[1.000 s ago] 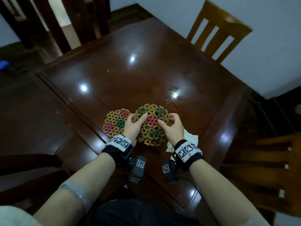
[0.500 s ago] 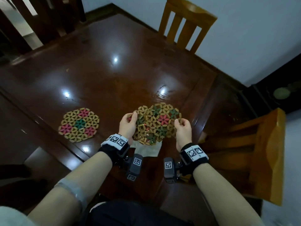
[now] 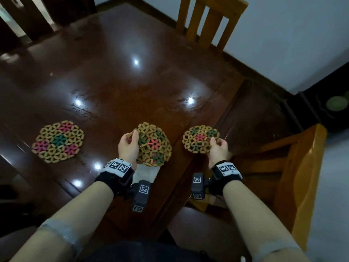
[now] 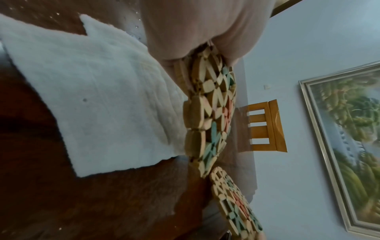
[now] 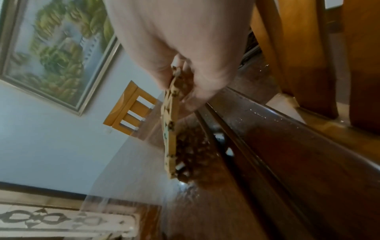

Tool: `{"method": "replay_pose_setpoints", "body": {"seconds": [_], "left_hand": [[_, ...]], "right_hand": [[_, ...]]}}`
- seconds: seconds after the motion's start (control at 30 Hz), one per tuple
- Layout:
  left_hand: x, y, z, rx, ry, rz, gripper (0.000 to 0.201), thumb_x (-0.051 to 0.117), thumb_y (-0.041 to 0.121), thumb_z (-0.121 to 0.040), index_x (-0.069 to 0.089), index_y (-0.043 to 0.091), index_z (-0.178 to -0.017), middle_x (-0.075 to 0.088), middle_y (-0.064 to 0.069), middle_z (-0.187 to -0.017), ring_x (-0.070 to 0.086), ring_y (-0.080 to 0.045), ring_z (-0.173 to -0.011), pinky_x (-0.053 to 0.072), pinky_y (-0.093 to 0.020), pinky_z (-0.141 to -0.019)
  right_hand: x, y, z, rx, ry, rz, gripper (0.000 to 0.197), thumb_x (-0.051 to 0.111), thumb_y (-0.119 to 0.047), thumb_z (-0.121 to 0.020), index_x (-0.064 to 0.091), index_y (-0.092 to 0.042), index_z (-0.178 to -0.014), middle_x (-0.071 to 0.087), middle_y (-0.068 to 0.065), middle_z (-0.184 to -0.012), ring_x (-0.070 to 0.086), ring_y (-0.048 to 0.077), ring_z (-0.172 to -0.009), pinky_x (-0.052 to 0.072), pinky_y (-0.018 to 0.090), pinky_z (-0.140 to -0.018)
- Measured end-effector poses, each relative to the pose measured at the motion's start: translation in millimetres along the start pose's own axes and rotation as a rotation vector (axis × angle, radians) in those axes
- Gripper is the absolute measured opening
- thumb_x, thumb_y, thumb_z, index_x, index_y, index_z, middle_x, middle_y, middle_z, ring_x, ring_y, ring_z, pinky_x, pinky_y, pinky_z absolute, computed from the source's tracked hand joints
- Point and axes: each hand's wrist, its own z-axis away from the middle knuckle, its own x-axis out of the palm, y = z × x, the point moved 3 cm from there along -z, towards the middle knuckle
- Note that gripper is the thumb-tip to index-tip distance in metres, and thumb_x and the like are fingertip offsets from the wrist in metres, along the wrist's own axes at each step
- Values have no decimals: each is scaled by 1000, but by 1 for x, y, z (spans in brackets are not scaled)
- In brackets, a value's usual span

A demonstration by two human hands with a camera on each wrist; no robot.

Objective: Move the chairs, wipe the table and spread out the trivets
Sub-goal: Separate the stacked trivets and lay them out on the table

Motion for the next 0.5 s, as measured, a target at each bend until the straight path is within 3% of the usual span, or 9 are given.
{"method": "replay_pose_setpoints", "body": {"seconds": [0.1, 0.2, 0.3, 0.37, 0.5], "left_hand": [[1, 4, 4, 35, 27, -15, 31, 49, 48, -95, 56, 20, -107, 55, 3, -109, 53, -16, -105, 46, -34, -92], [1, 5, 4, 74, 46, -59, 43, 46, 42, -98, 52, 9, -126, 52, -1, -113, 50, -17, -106, 44, -31, -87], [-1, 7, 3, 87, 52, -70, 45, 46, 43, -98, 51, 9, -127, 52, -2, -116, 50, -17, -106, 44, -32, -87], [-1, 8, 1, 99, 52, -90, 45, 46, 43, -98, 51, 9, -127, 52, -2, -116, 50, -17, -106, 43, -31, -87], [0, 7, 2, 109, 58, -98, 45, 46, 43, -98, 52, 9, -127, 52, -2, -116, 49, -15, -105, 42, -30, -84]], "right_hand": [[8, 2, -3, -15, -105, 131, 38, 54, -20, -96, 43, -13, -132, 54, 12, -133, 54, 25, -120, 45, 39, -103], [13, 2, -2, -118, -178, 549, 60, 56, -24, -95, 30, -15, -149, 40, 6, -148, 34, 26, -139, 30, 38, -112], [14, 1, 6, -370, -181, 907, 64, 54, -26, -95, 24, -27, -151, 24, -2, -157, 18, 25, -145, 18, 39, -117], [20, 8, 11, -499, -309, 1042, 56, 51, -33, -96, 30, -35, -148, 19, -5, -159, 12, 23, -145, 15, 42, -117], [22, 24, 10, -512, -457, 1253, 58, 47, -45, -96, 22, -44, -148, 4, -12, -161, -3, 16, -148, 2, 44, -119]]}}
